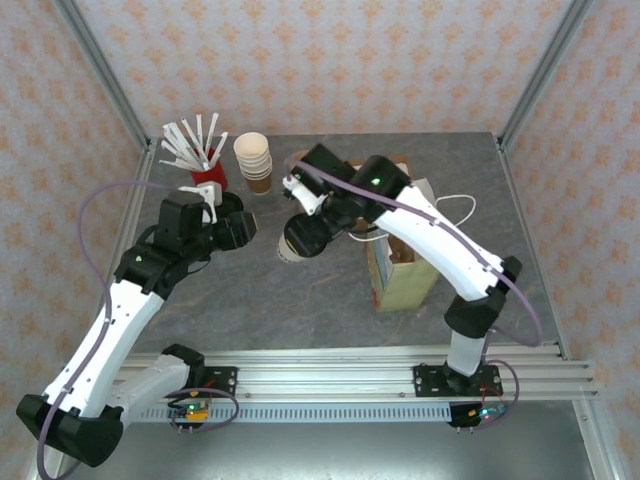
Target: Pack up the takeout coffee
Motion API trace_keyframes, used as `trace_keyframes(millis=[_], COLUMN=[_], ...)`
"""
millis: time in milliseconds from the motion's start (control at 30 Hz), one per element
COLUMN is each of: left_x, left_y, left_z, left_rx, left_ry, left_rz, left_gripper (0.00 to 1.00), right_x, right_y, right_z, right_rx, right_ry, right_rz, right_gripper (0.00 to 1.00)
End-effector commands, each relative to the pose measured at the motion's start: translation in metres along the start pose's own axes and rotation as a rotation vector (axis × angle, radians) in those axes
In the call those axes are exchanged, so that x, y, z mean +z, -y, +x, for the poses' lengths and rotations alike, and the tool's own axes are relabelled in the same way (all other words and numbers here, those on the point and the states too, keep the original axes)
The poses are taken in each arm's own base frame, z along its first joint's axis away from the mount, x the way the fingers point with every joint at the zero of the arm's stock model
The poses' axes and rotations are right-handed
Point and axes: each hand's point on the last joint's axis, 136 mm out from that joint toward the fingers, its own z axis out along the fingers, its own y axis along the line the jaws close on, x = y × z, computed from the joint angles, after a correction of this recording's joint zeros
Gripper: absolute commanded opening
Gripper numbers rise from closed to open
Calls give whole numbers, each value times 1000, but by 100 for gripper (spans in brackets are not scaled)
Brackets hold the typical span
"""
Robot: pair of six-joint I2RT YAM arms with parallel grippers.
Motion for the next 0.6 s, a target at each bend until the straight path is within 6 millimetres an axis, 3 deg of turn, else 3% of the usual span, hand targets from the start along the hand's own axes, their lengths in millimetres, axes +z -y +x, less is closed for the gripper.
trace_keyframes(millis=[0, 267, 400, 567], left_x=[-13, 4, 21, 41], left_y=[11, 88, 126, 169], left_z=[-24, -45, -50, -46], left_rx=[-14, 138, 218, 366], left_ry=[69, 76, 37, -24], left_rz=[19, 189, 294, 380], left_gripper=[71, 71, 71, 69], right_x=[-48, -119, -155, -184], right_y=[-1, 55, 85, 113], right_z=[1, 5, 17, 40], right_rx=[14, 146, 252, 360], right_ry=[81, 228, 308, 353], right_rz=[-5, 192, 257, 353], right_gripper=[56, 54, 53, 52])
